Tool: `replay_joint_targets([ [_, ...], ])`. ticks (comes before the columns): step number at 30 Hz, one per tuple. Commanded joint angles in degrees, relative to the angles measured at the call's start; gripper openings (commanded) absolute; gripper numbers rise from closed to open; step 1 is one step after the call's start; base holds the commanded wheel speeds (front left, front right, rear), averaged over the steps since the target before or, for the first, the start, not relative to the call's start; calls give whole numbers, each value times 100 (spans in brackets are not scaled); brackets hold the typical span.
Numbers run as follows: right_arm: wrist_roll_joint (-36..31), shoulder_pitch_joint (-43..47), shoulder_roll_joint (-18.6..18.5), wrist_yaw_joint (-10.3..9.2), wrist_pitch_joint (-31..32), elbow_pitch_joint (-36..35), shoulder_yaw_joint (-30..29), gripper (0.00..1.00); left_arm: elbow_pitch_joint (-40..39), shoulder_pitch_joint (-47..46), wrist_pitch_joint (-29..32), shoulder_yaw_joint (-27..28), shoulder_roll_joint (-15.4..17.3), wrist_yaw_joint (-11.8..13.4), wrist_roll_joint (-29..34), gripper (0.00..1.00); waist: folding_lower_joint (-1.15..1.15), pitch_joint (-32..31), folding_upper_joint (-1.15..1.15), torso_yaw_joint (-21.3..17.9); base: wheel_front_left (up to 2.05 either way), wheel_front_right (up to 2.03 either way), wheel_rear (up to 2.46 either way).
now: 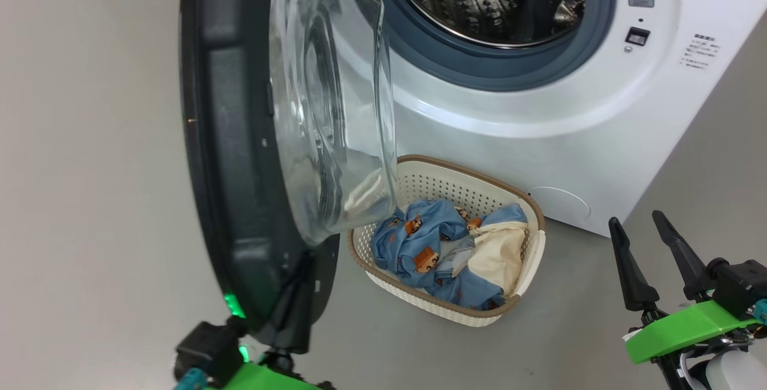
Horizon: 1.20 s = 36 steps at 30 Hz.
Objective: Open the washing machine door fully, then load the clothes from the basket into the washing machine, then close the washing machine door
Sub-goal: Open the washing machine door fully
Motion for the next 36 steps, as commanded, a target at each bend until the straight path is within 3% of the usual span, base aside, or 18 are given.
replay_joint_targets([
  [1,-115,-55,-83,26,-70,-144,106,100,-183,-39,5,336,160,100,-65,0,0,-30,0,59,0,0,0],
  [23,-100,-5,-82,26,-70,-169,106,100,266,-326,-51,1567,627,583,-394,0,0,64,0,122,0,0,0],
  [36,-94,-48,-158,26,-70,-171,64,100,919,-886,-93,2312,851,604,-336,0,0,197,0,145,0,0,0],
])
